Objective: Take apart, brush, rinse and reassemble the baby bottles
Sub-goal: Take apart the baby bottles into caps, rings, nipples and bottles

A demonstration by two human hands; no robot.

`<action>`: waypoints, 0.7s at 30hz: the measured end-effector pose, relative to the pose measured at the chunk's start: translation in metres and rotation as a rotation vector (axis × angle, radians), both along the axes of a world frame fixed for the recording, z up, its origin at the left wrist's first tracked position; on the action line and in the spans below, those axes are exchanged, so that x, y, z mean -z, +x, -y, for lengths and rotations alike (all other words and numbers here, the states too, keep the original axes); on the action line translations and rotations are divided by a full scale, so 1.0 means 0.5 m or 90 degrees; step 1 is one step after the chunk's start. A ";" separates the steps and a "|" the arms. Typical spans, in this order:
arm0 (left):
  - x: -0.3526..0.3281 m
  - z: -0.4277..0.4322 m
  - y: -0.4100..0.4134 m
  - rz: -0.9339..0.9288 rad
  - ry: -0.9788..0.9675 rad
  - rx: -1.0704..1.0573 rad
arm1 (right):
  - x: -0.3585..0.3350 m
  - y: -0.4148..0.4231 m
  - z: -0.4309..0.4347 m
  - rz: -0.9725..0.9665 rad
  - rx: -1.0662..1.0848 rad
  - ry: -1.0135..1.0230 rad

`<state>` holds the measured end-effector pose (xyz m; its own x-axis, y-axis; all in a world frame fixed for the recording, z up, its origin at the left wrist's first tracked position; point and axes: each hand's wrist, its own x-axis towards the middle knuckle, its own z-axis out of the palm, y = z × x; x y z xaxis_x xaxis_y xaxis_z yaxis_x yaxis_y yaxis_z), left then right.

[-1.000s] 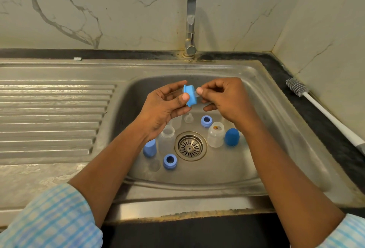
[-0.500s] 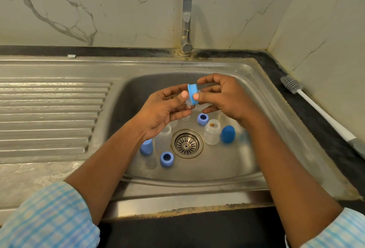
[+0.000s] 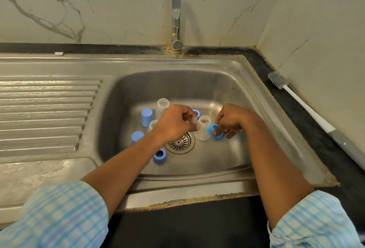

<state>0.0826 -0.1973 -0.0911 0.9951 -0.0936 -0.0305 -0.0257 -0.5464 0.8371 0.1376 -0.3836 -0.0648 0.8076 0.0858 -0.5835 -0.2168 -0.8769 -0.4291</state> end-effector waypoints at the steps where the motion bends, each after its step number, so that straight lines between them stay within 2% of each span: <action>1: 0.006 0.009 0.001 -0.002 0.020 0.010 | 0.008 0.002 0.003 -0.011 0.009 -0.010; 7: 0.054 0.043 0.027 -0.094 0.184 0.098 | 0.046 0.000 0.021 0.017 0.033 -0.113; 21: 0.149 0.109 0.055 -0.150 0.288 0.151 | 0.093 -0.001 0.001 -0.063 -0.011 -0.270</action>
<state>0.1100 -0.2516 -0.1654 0.9100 -0.2393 -0.3386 -0.0316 -0.8544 0.5186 0.1370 -0.3842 -0.1112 0.7464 -0.1646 -0.6448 -0.2220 -0.9750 -0.0082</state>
